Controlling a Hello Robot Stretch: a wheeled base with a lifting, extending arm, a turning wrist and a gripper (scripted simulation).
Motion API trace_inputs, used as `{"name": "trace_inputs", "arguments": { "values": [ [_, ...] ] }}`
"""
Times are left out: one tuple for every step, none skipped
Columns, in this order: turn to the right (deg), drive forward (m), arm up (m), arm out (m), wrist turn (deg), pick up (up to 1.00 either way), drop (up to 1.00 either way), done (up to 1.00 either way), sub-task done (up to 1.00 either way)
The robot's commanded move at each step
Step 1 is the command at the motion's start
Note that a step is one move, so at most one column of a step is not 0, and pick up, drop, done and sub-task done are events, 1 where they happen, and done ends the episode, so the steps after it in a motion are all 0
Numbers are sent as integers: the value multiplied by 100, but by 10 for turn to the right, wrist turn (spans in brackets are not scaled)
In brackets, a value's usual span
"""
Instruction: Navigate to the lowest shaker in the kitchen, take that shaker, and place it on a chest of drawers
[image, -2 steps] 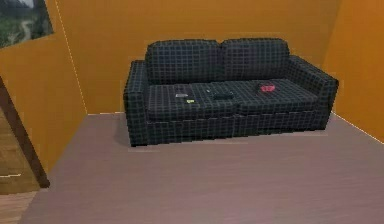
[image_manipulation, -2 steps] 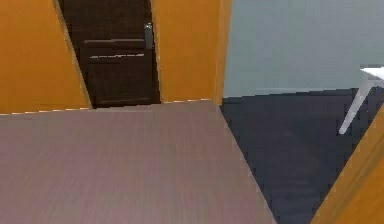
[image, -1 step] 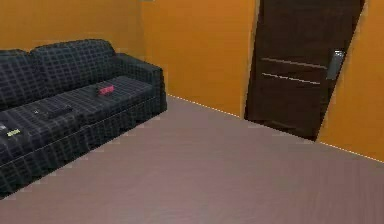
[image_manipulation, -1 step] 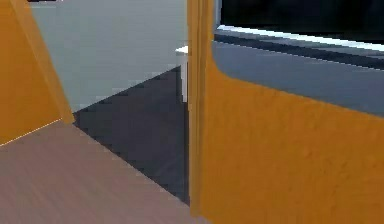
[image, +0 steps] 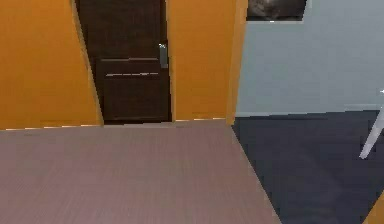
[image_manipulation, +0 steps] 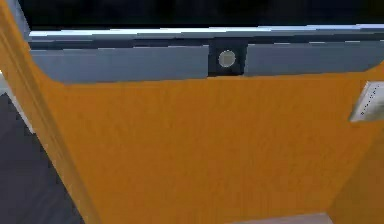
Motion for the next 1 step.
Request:
{"name": "trace_inputs", "arguments": {
  "values": [
    [0,70,0,0,0,0,0,0,0]
  ]
}}
